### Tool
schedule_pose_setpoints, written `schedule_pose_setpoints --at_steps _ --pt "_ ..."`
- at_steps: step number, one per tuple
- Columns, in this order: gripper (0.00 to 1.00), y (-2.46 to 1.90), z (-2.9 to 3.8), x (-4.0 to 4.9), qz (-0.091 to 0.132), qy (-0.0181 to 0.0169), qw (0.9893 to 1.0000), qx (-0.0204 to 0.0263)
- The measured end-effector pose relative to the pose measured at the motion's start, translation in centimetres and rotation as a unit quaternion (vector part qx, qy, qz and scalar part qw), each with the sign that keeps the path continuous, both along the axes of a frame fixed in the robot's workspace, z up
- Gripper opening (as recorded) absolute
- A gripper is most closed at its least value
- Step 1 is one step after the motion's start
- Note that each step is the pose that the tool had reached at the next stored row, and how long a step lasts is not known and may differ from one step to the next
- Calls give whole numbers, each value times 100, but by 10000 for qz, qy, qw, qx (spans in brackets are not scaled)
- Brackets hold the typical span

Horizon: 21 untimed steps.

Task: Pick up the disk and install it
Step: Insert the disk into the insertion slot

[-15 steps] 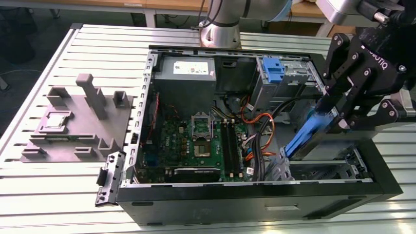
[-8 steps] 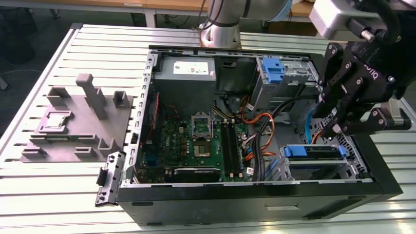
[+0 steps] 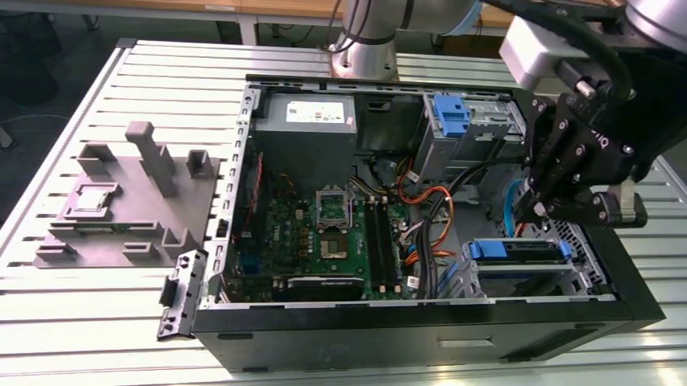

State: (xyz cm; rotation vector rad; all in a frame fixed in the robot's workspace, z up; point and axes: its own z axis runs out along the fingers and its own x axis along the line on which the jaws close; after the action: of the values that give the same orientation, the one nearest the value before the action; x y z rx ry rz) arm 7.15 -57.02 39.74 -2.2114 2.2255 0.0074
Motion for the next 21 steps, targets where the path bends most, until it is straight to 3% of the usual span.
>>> schedule_pose_setpoints --at_steps 15,21 --pt "10 -2 -273 0 0 0 10000 0" --pt "10 36 -384 1 0 0 10000 2"
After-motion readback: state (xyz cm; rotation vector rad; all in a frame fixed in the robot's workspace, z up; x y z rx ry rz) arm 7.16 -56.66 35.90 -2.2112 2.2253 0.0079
